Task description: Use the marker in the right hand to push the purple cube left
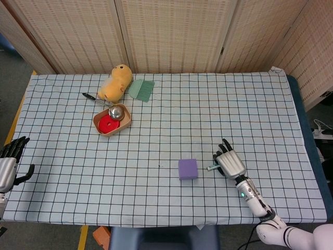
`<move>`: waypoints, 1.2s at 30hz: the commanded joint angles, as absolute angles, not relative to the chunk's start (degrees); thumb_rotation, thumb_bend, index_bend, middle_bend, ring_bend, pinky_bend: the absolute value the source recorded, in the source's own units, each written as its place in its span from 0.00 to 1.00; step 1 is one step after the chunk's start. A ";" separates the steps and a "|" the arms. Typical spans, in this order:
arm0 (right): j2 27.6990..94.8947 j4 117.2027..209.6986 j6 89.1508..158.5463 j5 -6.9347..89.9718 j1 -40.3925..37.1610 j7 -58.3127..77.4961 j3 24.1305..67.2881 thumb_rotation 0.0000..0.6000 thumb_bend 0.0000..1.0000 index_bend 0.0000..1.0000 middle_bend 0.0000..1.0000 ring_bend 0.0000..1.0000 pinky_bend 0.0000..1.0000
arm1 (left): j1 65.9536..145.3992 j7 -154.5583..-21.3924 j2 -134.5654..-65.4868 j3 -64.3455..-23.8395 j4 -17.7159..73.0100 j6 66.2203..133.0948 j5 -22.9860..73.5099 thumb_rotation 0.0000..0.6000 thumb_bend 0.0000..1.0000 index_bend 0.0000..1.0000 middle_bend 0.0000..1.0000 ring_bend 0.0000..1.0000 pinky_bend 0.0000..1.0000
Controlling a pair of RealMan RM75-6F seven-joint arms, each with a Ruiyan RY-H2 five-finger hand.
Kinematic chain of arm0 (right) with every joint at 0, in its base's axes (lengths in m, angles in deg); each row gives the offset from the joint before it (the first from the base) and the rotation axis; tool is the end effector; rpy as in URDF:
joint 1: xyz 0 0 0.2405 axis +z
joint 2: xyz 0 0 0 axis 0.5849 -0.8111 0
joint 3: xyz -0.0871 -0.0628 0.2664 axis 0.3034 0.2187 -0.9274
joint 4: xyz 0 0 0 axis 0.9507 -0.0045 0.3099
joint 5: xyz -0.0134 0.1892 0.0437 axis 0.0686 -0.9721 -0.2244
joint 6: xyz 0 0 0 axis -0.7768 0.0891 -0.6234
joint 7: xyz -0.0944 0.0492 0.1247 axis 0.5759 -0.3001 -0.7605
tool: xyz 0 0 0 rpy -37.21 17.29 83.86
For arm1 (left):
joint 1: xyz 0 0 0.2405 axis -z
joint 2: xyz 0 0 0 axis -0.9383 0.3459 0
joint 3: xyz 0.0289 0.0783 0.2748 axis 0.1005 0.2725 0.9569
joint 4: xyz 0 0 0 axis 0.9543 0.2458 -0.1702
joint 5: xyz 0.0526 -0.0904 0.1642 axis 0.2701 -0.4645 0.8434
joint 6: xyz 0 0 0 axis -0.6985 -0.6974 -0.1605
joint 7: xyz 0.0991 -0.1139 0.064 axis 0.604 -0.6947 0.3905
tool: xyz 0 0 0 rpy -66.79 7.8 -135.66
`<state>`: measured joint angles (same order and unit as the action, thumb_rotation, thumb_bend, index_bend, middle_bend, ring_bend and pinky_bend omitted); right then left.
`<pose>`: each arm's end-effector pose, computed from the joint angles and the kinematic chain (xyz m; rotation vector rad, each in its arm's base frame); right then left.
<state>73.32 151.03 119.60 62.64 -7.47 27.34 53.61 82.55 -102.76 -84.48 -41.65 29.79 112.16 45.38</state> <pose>-0.2875 -0.3258 -0.0299 1.9226 -0.6785 0.6682 -0.3703 0.2674 0.1968 -1.3657 -0.9251 -0.9265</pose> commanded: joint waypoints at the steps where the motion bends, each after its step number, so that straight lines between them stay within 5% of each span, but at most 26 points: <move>1: 73.46 150.84 120.17 62.95 -7.53 27.23 53.72 1.00 0.28 0.65 0.53 0.25 0.05 | 82.54 -102.81 -84.46 -41.65 29.83 112.17 45.39 1.00 0.45 0.00 0.00 0.00 0.09; 20: 74.17 149.21 125.25 64.04 -8.57 26.44 53.28 1.00 0.41 0.93 0.82 0.61 0.32 | 82.49 -102.87 -84.46 -41.85 29.78 112.22 45.13 1.00 0.45 0.00 0.00 0.00 0.09; 36: 70.72 156.44 123.59 63.80 -7.84 24.61 53.29 1.00 0.41 0.98 0.86 0.65 0.33 | 82.20 -104.83 -83.67 -42.08 29.80 112.62 45.16 1.00 0.45 0.00 0.00 0.00 0.09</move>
<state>71.53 154.79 124.42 64.13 -8.06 24.27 53.18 82.22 -104.81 -83.69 -42.09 29.79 112.61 45.15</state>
